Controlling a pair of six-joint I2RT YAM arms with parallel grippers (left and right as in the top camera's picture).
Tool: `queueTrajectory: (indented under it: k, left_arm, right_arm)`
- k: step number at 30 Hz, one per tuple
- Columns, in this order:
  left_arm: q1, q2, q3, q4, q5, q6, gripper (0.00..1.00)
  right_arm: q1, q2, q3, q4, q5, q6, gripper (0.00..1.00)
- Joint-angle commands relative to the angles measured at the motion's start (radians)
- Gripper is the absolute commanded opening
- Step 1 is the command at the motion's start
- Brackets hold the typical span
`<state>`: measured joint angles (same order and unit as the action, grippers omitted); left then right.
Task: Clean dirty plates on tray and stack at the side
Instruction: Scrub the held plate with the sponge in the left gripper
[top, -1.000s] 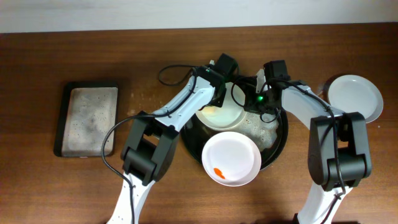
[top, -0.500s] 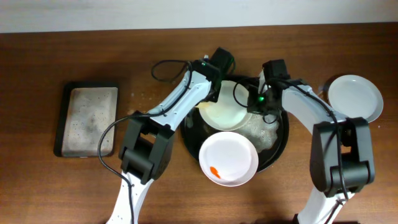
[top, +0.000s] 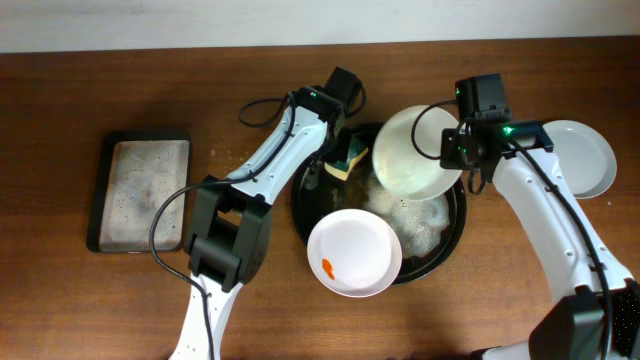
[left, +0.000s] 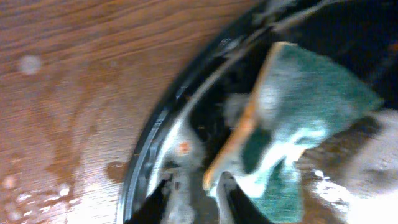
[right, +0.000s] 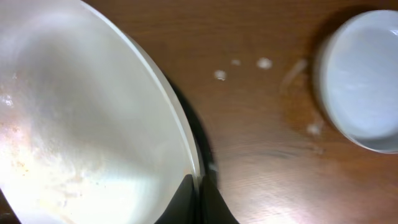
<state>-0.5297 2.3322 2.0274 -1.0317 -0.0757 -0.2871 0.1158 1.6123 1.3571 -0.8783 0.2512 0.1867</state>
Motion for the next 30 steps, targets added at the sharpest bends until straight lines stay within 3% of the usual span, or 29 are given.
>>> queueTrajectory:
  k: [1,4,8,16,21,26,27,28,30]
  left_arm:
    - [0.003,-0.006,0.018,0.049,0.114,0.114,0.30]
    - [0.003,0.008,0.018,0.115,0.115,0.310,0.49]
    - [0.003,0.040,0.017,0.121,0.178,0.394,0.55]
    - [0.045,0.042,0.017,0.130,0.244,0.398,0.60]
    - [0.063,0.074,0.017,0.142,0.343,0.493,0.60]
    - [0.061,0.138,0.017,0.129,0.453,0.499,0.58]
    - [0.061,0.138,0.017,0.131,0.445,0.499,0.58]
    - [0.061,0.138,0.017,0.132,0.423,0.499,0.47]
    - [0.061,0.138,0.017,0.127,0.374,0.499,0.11]
  right_arm:
    - [-0.004,-0.040,0.019,-0.048,0.162,-0.019,0.04]
    - [-0.004,-0.042,0.019,-0.082,0.229,-0.019,0.04]
    - [0.045,-0.047,0.028,-0.113,0.322,-0.051,0.04]
    - [0.351,-0.051,0.052,-0.214,0.858,-0.052,0.04]
    - [0.388,-0.051,0.052,-0.243,0.883,-0.047,0.04]
    - [0.388,-0.051,0.052,-0.243,0.875,-0.048,0.04]
    - [0.388,-0.051,0.052,-0.243,0.875,-0.047,0.04]
    - [0.388,-0.051,0.052,-0.242,0.875,-0.047,0.04]
    - [0.388,-0.051,0.052,-0.242,0.875,-0.047,0.04]
